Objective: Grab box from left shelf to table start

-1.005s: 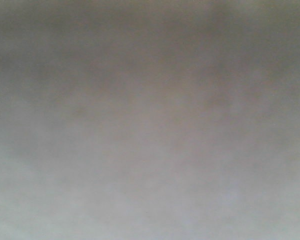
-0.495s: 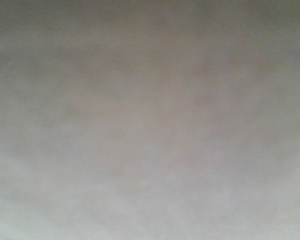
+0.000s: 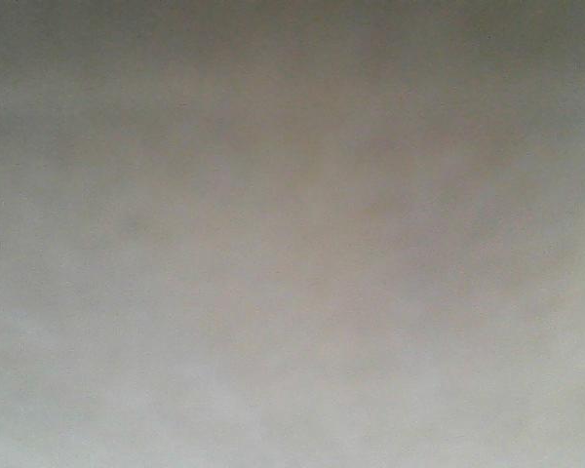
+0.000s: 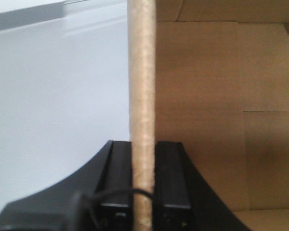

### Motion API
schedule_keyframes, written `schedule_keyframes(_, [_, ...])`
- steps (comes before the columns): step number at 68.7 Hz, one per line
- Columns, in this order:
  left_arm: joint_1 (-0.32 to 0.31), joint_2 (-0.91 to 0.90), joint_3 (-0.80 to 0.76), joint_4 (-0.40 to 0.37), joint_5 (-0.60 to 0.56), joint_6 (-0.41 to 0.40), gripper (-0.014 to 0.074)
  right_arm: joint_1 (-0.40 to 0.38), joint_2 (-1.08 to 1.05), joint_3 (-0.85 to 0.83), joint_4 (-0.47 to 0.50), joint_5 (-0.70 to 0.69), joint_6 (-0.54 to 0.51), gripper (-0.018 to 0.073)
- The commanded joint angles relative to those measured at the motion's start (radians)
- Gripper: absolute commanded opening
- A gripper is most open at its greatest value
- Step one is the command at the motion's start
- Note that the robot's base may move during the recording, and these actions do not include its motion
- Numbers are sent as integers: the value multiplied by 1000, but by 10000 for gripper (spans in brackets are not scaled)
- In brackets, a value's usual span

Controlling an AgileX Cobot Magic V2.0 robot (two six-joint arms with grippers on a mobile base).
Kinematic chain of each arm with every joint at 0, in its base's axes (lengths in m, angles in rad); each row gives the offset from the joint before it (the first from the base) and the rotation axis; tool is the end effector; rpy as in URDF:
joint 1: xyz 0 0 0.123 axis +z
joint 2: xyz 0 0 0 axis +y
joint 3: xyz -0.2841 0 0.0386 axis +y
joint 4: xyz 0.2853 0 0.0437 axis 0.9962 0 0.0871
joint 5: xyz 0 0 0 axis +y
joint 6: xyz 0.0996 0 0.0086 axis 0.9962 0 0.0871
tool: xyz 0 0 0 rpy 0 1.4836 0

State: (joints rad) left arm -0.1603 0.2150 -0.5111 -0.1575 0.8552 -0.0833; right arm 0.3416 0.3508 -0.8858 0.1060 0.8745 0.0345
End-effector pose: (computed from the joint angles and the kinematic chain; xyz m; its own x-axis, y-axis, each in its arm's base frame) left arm 0.0765 -0.0244 0.3017 -0.4845 -0.1088 -0.8680 0.1758 0.9599 -0.2184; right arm 0.0596 0.0298 0.4152 -0.2733 0.0112 -0.9619 -0.3820 0.9164 0.1192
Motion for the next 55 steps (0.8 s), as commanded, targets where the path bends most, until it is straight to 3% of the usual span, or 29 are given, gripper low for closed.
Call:
schedule_keyframes(1, [1, 22, -25, 128, -128, 11, -92, 6, -2, -49, 11, -147, -26, 58])
schedule_keyframes(55, [1, 22, -24, 128, -127, 11, -92, 6, -2, -49, 11, -136, -26, 58])
